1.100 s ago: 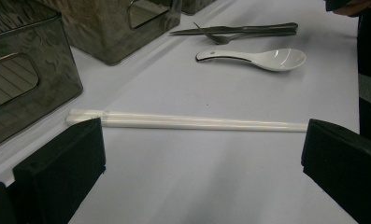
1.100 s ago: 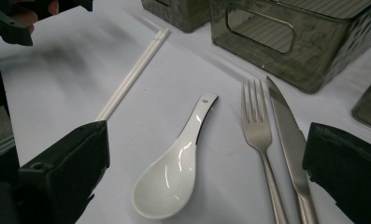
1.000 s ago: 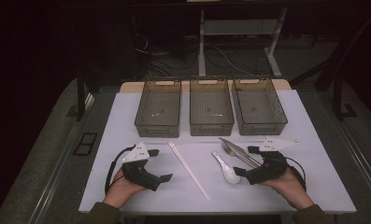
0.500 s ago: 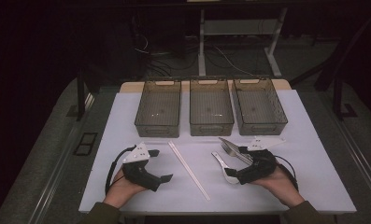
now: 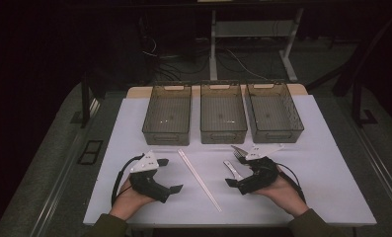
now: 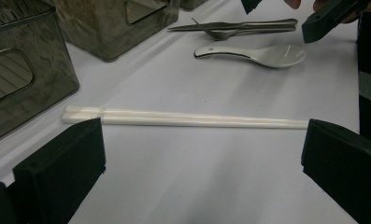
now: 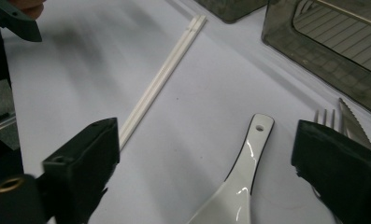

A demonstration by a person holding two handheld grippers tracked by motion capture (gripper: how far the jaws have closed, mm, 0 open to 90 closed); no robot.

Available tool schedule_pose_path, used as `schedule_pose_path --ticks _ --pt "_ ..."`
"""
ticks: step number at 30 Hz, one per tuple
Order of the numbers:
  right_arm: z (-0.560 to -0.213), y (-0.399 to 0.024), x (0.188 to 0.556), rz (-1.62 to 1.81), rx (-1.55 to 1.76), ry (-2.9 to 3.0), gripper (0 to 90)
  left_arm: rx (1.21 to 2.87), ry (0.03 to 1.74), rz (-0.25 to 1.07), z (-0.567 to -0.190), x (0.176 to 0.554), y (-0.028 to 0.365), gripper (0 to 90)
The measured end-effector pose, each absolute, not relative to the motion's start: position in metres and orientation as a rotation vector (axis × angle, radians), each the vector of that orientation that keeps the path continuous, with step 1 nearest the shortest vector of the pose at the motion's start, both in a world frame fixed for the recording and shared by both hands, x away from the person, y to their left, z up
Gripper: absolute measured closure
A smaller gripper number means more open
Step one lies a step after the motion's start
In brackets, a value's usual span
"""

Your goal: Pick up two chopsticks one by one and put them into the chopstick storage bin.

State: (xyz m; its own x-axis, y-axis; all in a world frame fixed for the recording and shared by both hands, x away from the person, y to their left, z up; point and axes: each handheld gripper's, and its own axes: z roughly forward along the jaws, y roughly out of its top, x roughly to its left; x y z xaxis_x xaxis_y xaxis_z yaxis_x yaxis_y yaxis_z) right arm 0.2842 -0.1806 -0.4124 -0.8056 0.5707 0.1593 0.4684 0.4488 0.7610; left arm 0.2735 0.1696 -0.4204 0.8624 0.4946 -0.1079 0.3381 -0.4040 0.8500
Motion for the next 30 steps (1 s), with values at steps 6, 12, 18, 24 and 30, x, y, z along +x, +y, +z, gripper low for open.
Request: schedule_pose_path --ticks 6,12,18,24,30 --pt "-0.415 -0.166 0.287 1.263 0.909 2.609 19.1 2.037 0.604 0.195 -0.42 0.274 0.17 0.0" --pt "-0.416 -0.15 0.288 1.22 0.887 2.658 28.4 2.038 0.602 0.196 -0.421 0.274 0.17 0.0" --pt "-0.419 -0.138 0.289 1.209 0.87 2.692 35.5 2.035 0.608 0.193 -0.421 0.274 0.17 0.0" --pt "-0.423 -0.126 0.289 1.189 0.862 2.737 44.8 2.036 0.608 0.195 -0.421 0.274 0.17 0.0" --pt "-0.425 -0.12 0.286 1.177 0.833 2.777 62.8 2.037 0.609 0.195 -0.421 0.274 0.17 0.0"
